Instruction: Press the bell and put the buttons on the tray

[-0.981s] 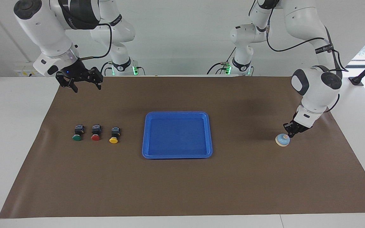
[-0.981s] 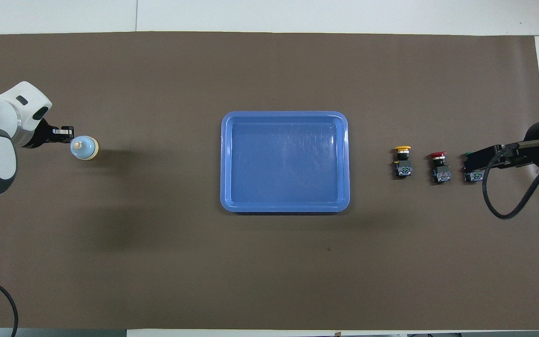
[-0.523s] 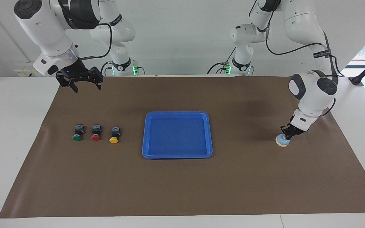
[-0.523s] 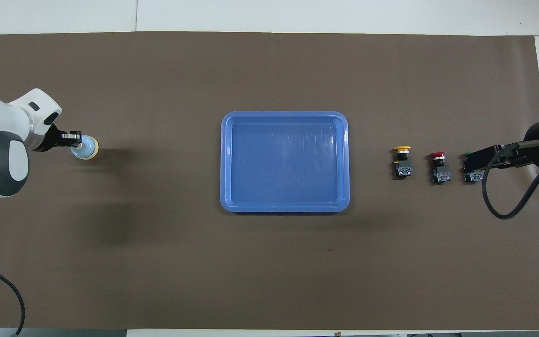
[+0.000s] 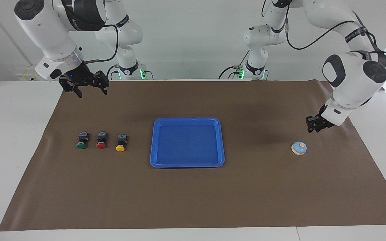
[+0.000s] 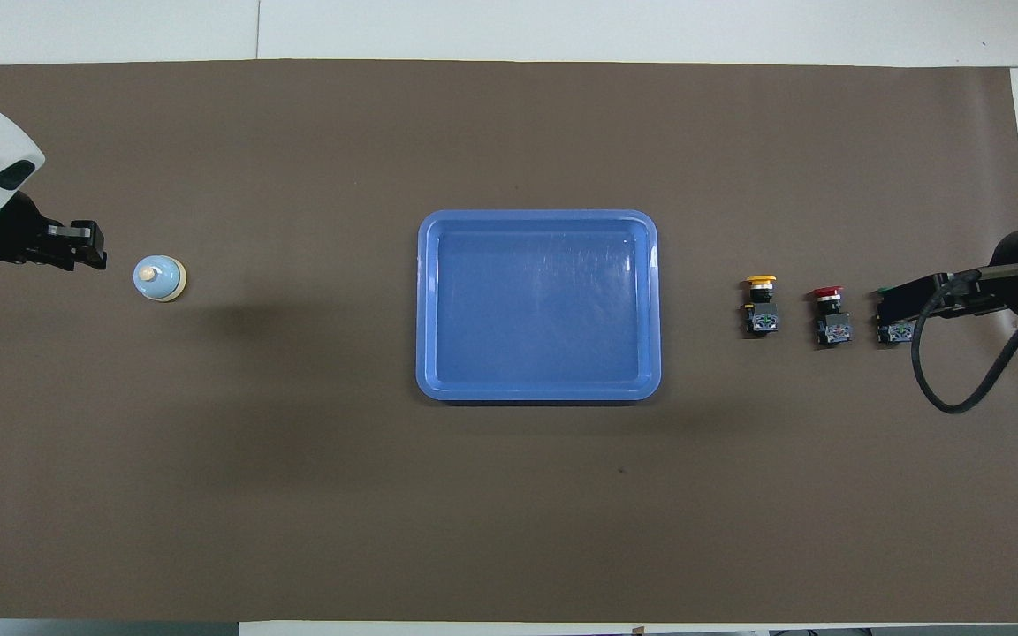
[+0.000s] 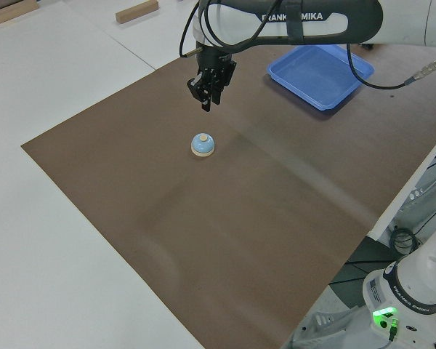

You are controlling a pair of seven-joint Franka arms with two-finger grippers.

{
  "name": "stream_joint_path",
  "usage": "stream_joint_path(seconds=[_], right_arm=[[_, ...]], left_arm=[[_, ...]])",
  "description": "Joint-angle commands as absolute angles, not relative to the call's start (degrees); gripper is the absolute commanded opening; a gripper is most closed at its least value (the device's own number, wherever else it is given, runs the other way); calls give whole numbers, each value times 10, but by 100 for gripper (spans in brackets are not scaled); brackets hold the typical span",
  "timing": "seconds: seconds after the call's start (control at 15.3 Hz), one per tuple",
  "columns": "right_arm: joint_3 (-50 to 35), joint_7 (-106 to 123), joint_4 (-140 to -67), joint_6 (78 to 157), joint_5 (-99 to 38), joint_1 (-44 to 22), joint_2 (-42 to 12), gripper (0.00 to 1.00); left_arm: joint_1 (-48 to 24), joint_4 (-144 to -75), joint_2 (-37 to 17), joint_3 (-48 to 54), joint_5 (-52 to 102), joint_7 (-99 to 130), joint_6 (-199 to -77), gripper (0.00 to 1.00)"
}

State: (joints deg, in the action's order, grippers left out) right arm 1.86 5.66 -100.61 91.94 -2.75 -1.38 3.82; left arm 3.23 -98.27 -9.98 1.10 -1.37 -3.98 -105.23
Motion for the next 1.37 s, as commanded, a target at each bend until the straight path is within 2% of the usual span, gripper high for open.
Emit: stream_joint_path(seconds=[0.0,0.2,0.33,0.52,0.85,1.31], right_arm=[[15,52,-1001,909,-25,-11,37,100],[15,52,-1001,909,-25,-11,37,100],[15,52,-1001,909,-25,-11,37,100],[15,52,-1001,909,-25,-11,37,100],[15,52,-1001,909,-25,-11,37,100],[15,52,-1001,909,-25,-11,37,100]], left_arm=[[28,-986,-46,9,-14,-43,-988,100],[27,-977,-7,20,-13,-44,-928,100],[25,-945,-8,31,-14,-43,-876,100],[25,-946,8,35,-13,-42,-856,100],[32,-936,2,43,-14,-47,-848,100],[26,-873,-26,44,-9,-42,-805,100]])
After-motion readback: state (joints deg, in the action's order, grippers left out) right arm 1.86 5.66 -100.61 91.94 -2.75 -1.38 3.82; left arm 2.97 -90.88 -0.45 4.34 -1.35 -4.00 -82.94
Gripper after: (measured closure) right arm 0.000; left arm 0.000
